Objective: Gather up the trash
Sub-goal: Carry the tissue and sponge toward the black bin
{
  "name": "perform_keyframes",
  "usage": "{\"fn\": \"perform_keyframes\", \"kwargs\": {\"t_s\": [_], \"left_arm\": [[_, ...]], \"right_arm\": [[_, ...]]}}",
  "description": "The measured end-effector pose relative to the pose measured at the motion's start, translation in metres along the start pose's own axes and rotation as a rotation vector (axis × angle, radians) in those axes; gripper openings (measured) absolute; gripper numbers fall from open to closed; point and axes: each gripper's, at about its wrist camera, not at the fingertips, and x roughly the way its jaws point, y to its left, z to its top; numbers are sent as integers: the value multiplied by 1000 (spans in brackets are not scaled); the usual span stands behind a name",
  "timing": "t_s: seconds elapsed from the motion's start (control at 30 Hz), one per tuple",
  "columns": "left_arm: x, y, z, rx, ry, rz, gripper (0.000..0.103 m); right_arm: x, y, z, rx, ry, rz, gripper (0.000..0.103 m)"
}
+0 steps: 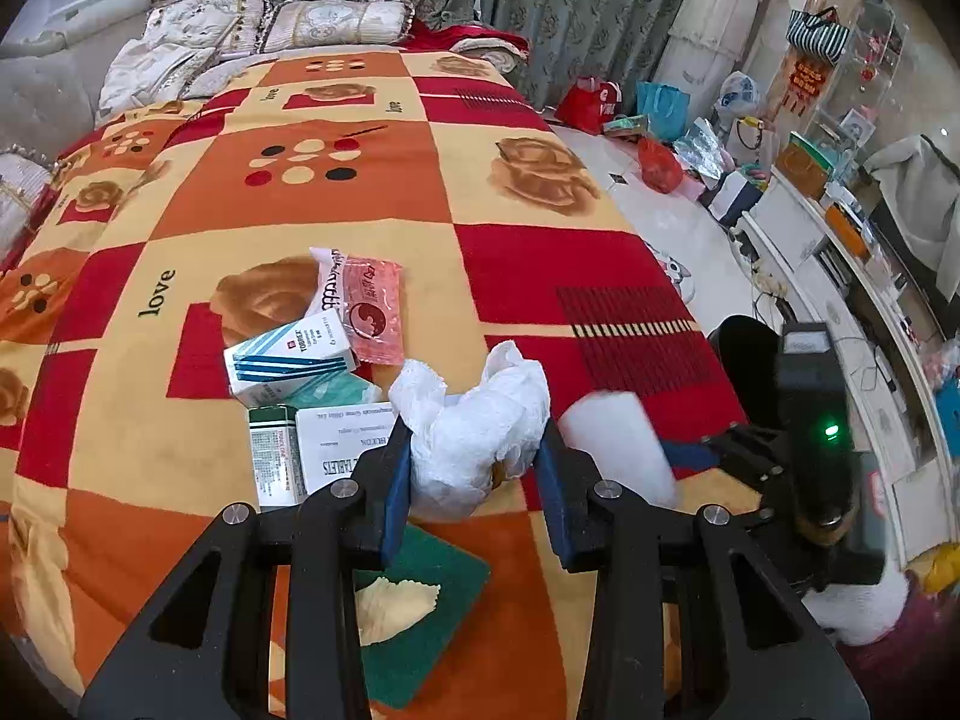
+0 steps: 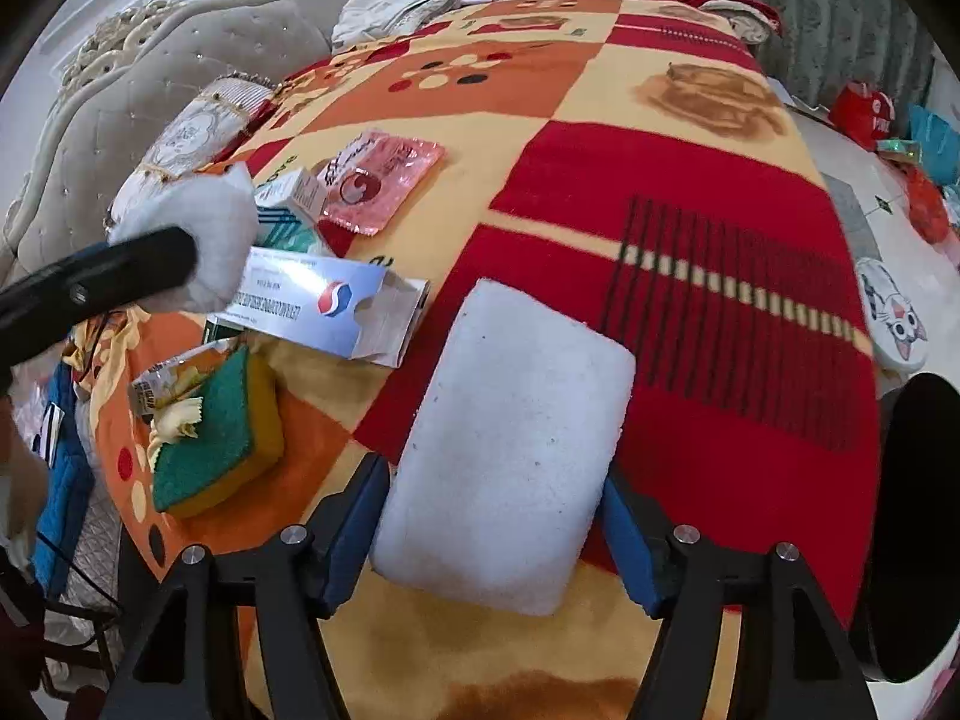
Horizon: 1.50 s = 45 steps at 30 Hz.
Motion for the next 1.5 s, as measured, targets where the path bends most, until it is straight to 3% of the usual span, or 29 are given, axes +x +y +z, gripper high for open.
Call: {"fn": "perform_keyframes", "kwargs": {"t_s": [0.13,0.33,0.43,0.63,0.97,1.5], "left_arm": [[-2,2,1,-5,-3,8,35],[1,-3,1,0,5,11,35],[2,-8,2,8,6,12,35],[5,-27,7,29,1,-2,35],[12,-78,17,97,1,-45,35],[43,-171,33,184,29,-159,35]], "right_arm": [[5,0,-2,26,-22,37,77],[4,2,-3,31,-45,27,77],[-6,-1,-6,16,-90,18,58],[-35,-17,-10,28,-161,8,58],[-86,-55,-20,107,-252,-32,58],[-138,-143,-57,277,-305,-156,58]]}}
